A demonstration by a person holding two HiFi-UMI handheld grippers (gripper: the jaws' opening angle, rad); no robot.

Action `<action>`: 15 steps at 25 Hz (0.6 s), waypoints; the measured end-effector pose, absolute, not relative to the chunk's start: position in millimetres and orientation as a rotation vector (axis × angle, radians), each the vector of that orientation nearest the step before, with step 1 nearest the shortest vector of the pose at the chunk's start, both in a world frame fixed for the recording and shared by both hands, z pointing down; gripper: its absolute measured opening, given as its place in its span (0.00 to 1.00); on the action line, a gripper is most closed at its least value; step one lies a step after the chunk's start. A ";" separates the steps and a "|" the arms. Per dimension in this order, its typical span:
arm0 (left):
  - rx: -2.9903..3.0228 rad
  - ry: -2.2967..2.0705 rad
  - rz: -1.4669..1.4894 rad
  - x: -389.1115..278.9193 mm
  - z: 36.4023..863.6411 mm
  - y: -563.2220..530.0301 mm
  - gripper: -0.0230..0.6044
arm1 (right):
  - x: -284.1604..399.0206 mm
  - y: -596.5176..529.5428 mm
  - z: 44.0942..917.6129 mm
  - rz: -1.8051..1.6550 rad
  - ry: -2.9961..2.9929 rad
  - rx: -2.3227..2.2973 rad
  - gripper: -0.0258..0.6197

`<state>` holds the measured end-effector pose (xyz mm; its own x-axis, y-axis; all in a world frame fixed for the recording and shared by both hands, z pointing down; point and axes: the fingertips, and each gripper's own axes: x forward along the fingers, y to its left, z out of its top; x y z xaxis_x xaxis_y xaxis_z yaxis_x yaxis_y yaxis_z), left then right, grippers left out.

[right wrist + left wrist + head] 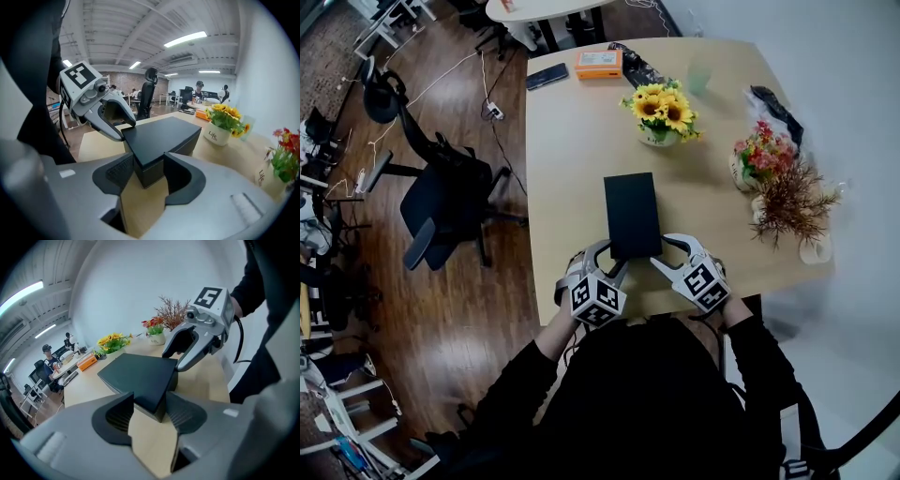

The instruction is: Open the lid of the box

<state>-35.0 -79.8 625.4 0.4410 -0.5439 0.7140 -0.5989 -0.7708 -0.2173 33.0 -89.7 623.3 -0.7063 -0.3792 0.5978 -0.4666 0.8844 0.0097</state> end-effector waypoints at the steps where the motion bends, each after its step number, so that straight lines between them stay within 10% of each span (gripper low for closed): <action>1: 2.609 -1.042 1.250 -35.1 625.5 -80.4 0.35 | 32.9 -89.8 623.1 0.255 -2.456 0.621 0.35; 15: 2.580 -1.132 1.174 -36.4 624.6 -80.0 0.35 | 31.9 -91.6 616.5 0.338 -2.444 0.719 0.37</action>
